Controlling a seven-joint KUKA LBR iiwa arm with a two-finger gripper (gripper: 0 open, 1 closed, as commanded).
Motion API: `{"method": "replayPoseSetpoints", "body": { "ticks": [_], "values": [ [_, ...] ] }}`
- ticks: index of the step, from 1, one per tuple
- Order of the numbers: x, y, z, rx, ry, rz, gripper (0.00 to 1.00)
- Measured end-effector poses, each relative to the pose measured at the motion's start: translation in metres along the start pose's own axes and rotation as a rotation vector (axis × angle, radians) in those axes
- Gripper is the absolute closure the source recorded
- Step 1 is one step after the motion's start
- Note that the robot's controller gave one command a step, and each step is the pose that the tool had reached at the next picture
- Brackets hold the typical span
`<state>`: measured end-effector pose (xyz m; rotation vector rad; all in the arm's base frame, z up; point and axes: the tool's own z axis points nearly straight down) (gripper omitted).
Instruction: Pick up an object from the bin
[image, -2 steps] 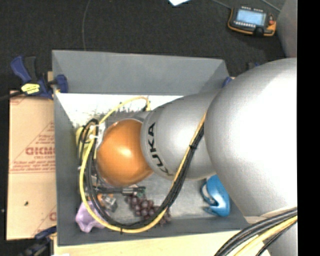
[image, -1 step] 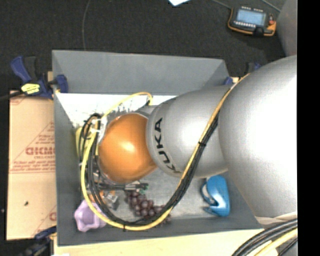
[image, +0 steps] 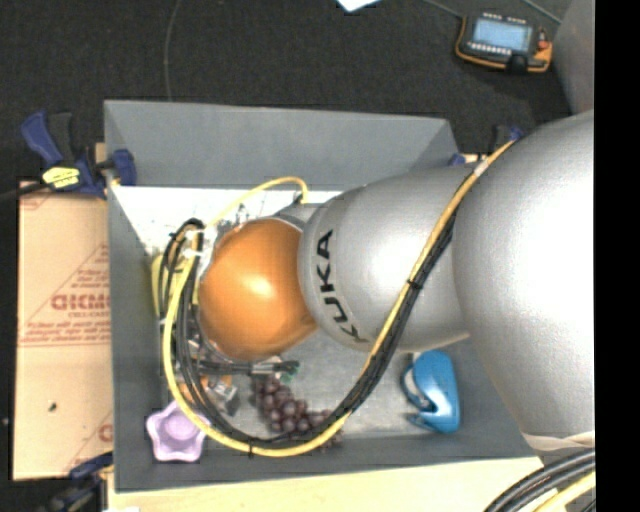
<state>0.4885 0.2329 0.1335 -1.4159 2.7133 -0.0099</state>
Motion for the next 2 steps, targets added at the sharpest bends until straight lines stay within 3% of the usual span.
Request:
{"method": "replayPoseSetpoints", "body": {
  "ticks": [2],
  "values": [
    [-0.002, -0.001, -0.032, -0.002, 0.002, 0.002, 1.0]
  ]
}}
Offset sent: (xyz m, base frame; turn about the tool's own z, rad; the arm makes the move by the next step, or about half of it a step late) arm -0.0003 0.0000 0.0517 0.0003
